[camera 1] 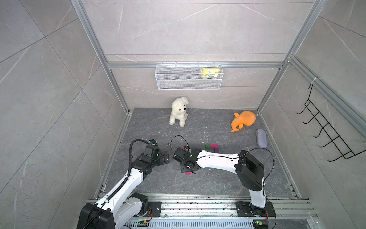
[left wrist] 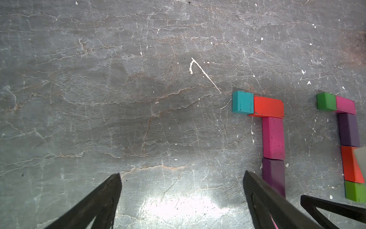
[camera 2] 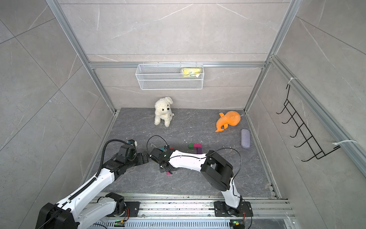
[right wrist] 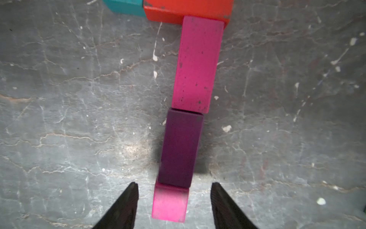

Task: Assemble the number 7 with building blocks
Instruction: Adjust the building block at the center of the board.

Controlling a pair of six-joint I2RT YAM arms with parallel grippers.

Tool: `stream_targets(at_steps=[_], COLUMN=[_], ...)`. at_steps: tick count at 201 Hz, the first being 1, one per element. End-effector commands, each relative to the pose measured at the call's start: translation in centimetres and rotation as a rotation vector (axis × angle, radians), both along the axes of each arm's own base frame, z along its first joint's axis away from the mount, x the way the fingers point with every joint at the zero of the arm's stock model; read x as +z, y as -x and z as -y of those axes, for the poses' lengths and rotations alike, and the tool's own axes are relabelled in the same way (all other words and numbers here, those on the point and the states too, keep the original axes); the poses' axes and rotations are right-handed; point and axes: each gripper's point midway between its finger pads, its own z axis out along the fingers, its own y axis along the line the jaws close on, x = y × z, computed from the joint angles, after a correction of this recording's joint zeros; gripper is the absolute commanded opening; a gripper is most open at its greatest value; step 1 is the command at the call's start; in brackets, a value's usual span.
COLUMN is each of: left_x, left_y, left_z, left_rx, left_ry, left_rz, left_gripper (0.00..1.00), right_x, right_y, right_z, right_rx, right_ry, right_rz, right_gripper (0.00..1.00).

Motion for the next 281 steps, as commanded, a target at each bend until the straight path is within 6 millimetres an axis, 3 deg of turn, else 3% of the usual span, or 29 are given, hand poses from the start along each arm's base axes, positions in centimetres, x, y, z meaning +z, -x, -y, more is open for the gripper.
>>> stream_targets(at_steps=[1,76,281], left_x=[0.3,0.2,-0.1], left_y=[0.2,0.3,0.3], left_z=[0.1,0.2,0.2], left_rx=[-0.001,-0.002,-0.002], left_ry=[0.028,0.032,0.032], left_rz=[0.002,0.004,-0.001], left_gripper=[1.0,1.0,1.0], right_x=[-0.8,-1.9,-2.7], right_y=[0.6,1.6,1.2], right_z=[0.6,0.8,1.0], right_rx=[-0.014,-0.008,-0.012], right_ry=[0.038,0.06,0.094], right_rz=[-0.018,-0.047,-0.048], right_gripper=[0.6,0.55,0.48])
